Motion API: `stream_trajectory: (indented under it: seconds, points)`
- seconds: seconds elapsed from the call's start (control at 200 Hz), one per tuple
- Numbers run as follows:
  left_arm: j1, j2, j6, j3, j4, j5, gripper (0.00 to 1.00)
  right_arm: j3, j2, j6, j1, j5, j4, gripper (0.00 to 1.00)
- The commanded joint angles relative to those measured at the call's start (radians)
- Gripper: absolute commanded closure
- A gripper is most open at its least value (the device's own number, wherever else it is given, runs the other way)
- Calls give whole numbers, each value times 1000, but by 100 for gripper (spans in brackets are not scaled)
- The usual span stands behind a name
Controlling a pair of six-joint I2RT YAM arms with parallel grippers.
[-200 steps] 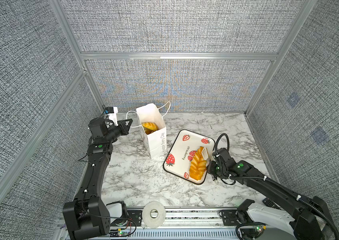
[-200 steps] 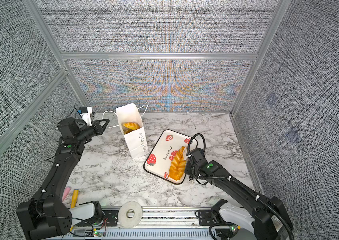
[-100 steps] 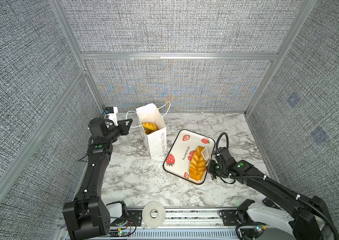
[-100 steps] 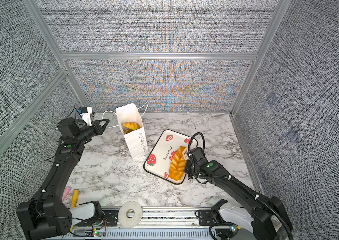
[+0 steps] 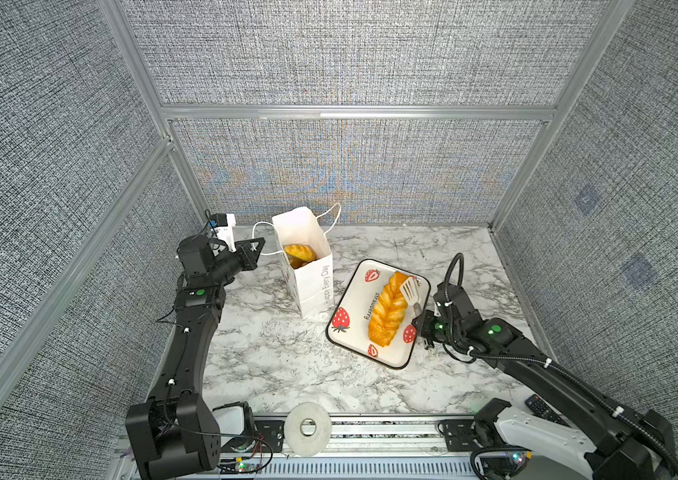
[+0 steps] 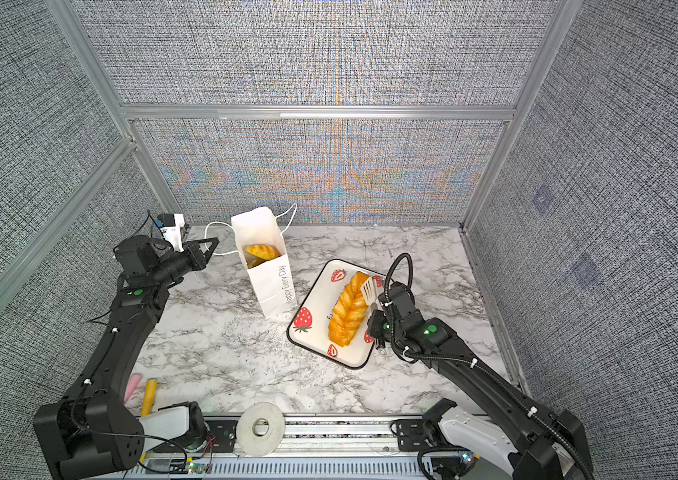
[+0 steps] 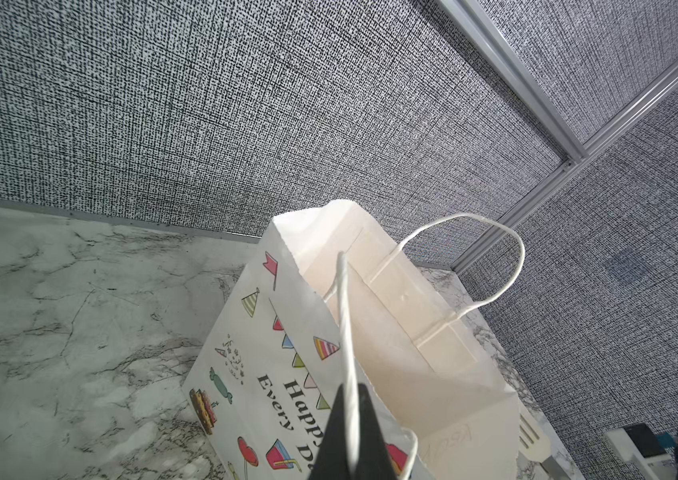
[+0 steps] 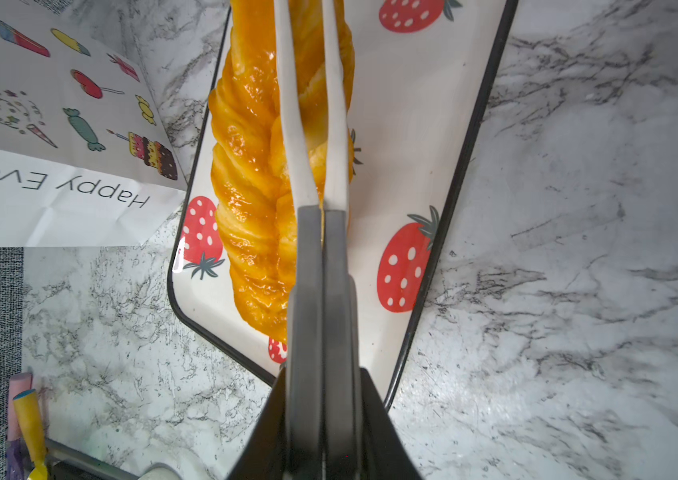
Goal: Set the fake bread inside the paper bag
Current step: 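Lift the twisted pastry in the tongs and carry it over the bag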
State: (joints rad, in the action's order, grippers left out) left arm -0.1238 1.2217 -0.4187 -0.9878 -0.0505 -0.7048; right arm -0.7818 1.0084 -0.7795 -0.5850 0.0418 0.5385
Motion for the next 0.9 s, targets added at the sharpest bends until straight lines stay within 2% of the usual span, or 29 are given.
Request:
stream_trajectory:
  seconds: [0.0, 0.56, 0.895]
  points:
    - [-2, 4, 9, 1, -8, 3, 100, -29, -21, 31, -1, 29, -34, 83]
    - [-3, 7, 8, 1, -8, 4, 100, -202, -112, 148, -1, 101, -29, 83]
    - [-4, 10, 8, 1, -9, 2, 100, -333, -77, 222, -14, 91, -59, 85]
